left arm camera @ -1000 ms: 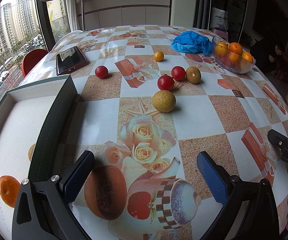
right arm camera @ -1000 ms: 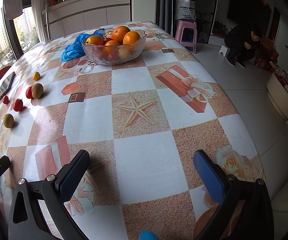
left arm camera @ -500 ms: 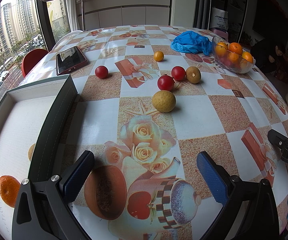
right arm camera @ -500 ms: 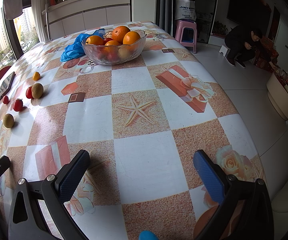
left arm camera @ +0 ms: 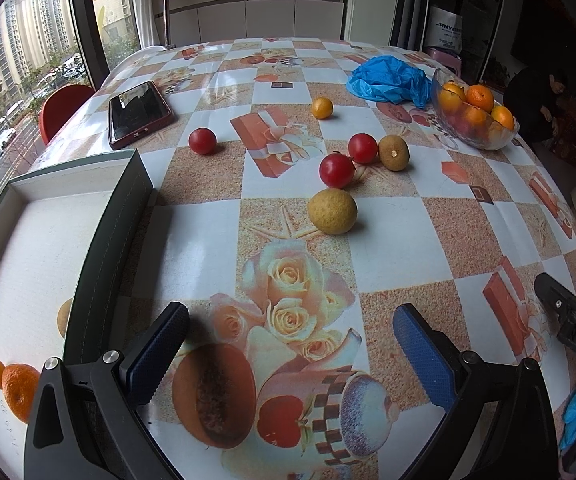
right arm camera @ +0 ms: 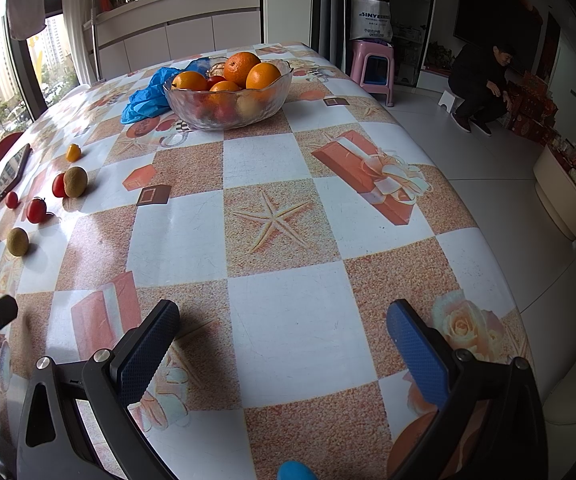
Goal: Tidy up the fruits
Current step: 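Grasp the yellow round fruit with the left tool while the right tool grasps the brown kiwi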
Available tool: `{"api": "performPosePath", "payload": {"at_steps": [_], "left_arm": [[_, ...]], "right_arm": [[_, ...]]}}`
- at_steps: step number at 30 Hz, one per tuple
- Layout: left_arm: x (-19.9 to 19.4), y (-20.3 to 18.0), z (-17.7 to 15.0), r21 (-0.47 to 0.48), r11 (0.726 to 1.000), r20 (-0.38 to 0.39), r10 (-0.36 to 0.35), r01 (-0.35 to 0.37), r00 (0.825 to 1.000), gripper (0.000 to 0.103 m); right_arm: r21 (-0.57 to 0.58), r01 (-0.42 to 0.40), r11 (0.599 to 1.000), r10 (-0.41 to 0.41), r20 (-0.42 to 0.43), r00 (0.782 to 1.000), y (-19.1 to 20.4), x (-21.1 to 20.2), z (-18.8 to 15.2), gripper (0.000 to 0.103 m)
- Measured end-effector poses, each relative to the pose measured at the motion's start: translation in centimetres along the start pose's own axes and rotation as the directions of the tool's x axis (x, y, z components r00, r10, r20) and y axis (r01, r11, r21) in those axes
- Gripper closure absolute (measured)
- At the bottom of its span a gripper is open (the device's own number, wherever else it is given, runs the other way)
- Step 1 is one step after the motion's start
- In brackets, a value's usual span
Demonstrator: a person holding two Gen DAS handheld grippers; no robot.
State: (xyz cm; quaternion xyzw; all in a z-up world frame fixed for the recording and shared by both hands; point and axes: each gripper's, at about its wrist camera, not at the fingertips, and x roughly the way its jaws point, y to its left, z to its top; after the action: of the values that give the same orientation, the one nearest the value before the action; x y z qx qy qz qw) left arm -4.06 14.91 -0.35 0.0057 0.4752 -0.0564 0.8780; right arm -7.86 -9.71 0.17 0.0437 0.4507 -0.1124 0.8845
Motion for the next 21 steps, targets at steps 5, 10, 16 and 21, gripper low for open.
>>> {"api": "performPosePath", "payload": {"at_steps": [5, 10, 16, 21], "left_arm": [[0.6, -0.8, 2.3, -0.003, 1.0, 0.02, 0.013, -0.013, 1.0, 0.003], [2.3, -1.6, 3.7, 0.01, 0.999, -0.004, 0.04, -0.039, 0.999, 0.025], [2.0, -1.8, 4.1, 0.028, 1.0, 0.016, 0.005, -0.006, 1.0, 0.073], [1.5, -1.2, 3.5, 0.023, 0.999, 0.028, -0.036, 0.035, 0.999, 0.074]], "right_arm": [[0.0, 0.0, 1.0, 0.0, 0.0, 1.0, 0.0, 0.0, 0.0, 0.0], [0.0, 0.0, 1.0, 0.0, 0.0, 1.0, 0.0, 0.0, 0.0, 0.0], [-0.002, 0.001, 1.0, -0.001, -0.004, 1.0, 0.0, 0.1, 0.0, 0.0], [-0.029, -0.038, 0.999, 0.035, -0.094, 0.995, 1.4, 0.4, 1.1, 0.0]]}}
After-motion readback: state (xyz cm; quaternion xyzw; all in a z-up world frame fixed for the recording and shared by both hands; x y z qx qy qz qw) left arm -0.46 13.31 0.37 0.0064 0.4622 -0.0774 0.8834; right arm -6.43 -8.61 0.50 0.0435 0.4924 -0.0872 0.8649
